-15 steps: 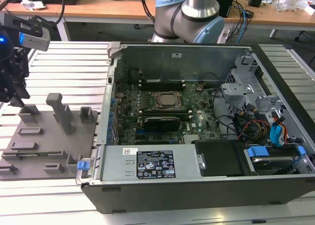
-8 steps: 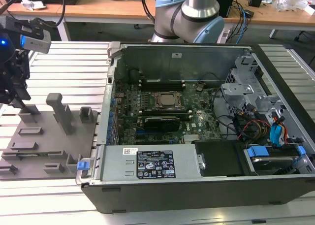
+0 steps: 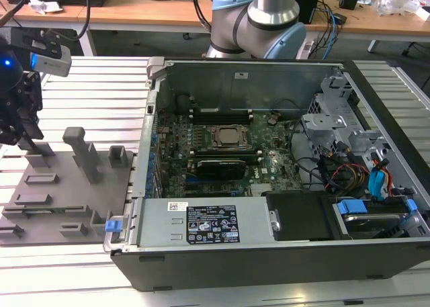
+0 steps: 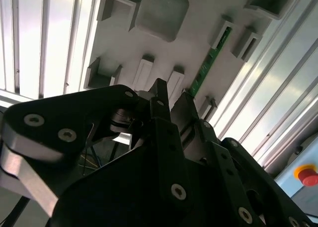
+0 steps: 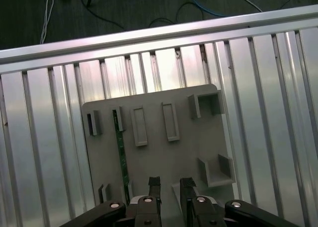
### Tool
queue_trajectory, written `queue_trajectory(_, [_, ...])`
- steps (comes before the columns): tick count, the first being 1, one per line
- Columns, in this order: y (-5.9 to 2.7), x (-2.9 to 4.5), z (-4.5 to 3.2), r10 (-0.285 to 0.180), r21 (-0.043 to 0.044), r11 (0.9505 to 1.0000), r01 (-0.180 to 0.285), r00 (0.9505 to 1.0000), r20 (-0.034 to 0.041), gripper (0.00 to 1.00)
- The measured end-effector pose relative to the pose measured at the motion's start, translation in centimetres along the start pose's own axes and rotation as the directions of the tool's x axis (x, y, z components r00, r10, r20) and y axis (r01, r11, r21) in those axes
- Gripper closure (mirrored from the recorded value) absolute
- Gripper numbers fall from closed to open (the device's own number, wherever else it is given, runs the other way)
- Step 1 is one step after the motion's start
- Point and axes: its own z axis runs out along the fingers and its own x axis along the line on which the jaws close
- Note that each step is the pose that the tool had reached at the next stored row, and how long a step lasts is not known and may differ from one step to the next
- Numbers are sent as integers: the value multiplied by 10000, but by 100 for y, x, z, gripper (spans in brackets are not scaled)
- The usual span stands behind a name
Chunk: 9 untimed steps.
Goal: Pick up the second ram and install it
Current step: 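Pick up the second ram and move it above second insertion slot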
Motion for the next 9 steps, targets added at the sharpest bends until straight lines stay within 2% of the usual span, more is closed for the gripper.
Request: queue_trajectory(9, [-4,2,81,-13,0,10000,13,10000,0,70])
